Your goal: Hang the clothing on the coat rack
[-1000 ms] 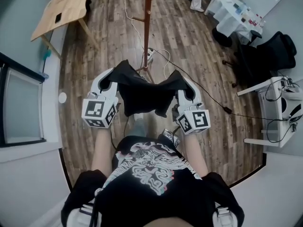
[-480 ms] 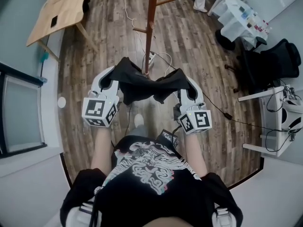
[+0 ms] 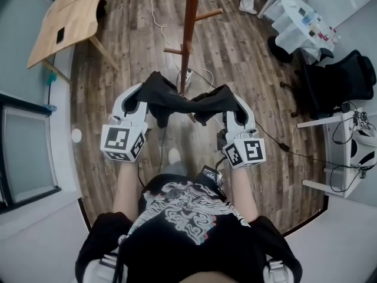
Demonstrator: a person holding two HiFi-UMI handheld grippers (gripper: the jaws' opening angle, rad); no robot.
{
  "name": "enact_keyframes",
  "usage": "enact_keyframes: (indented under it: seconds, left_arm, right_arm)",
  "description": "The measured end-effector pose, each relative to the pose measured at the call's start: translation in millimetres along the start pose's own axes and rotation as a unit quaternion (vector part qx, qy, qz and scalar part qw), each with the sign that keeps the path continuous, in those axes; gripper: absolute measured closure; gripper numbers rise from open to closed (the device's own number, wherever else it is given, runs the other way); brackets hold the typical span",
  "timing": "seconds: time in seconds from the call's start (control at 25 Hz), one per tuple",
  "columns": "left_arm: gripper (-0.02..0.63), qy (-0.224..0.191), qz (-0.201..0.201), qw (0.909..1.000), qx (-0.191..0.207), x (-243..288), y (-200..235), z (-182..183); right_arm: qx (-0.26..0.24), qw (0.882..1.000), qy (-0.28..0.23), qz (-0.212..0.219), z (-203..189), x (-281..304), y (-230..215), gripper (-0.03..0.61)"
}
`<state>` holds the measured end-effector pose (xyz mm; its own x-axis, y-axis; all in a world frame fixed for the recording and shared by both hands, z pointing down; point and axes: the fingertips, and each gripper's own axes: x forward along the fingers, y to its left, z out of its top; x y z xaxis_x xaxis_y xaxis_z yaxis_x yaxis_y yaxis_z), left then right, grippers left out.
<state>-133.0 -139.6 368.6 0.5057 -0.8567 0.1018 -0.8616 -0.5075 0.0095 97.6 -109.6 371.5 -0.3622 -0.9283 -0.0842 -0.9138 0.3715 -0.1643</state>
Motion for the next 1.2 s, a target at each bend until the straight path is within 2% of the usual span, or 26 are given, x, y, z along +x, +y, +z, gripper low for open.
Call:
enact_keyframes:
  seconds: [0.4, 0.68, 1.2]
  left_arm:
    - [0.615, -0.002, -0.009, 0.9996, -0.025, 21, 33, -15]
    - [0.615, -0.007, -0.027, 0.9989, -0.036, 29, 39, -8]
    - [0.615, -0.025, -0.038, 0.9979, -0.046, 43, 34, 14]
  right_arm:
    - [0.019, 1.000, 0.012, -0.007, -26, 41, 5, 0.568]
    - [0.045, 0.999, -0.008, -0.023, -8, 45, 4, 0.568]
    - [0.065, 0.998, -0.018, -0.011, 8, 60, -14, 0.568]
